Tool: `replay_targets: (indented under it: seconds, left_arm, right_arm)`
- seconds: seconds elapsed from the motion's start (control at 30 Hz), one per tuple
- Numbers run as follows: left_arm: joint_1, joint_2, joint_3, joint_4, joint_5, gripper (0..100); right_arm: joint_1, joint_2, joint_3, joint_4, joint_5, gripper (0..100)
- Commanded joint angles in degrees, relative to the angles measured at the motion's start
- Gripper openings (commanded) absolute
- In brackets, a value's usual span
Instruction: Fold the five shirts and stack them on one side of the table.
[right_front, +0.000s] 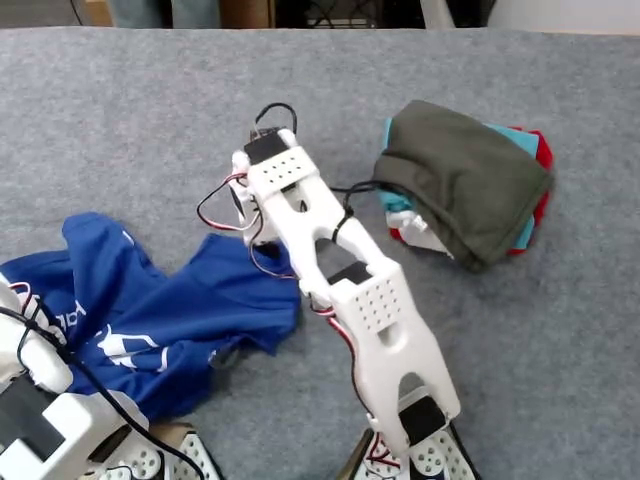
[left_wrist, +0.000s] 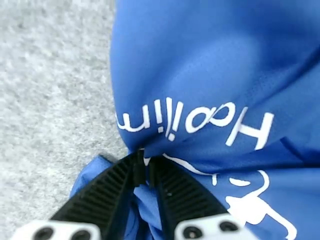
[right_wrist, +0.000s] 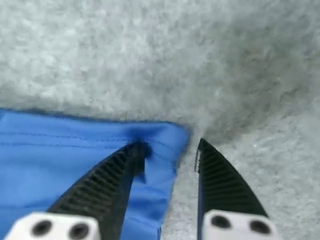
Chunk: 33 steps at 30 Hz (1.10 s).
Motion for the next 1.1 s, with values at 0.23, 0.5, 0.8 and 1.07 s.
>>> replay_targets:
  seconds: [0.23, 0.5, 0.8, 1.07]
  left_arm:
    - [-0.5, -1.2, -2.1, -0.6, 0.3, 3]
    - [-0.5, -1.2, -2.1, -0.4, 0.3, 3]
    - [0.4, -1.7, -2.8, -0.3, -7.6, 3]
    - [3.6, -1.7, -13.1, 12.7, -9.2, 15]
  right_arm:
    - [0.4, 4.2, -3.0, -2.5, -0.4, 17.0]
    - [0.9, 4.4, -3.0, -2.4, 3.9, 2.1]
    - [2.6, -1.4, -10.9, 3.6, 11.6, 1.4]
    - [4.0, -24.1, -11.0, 3.6, 23.1, 1.4]
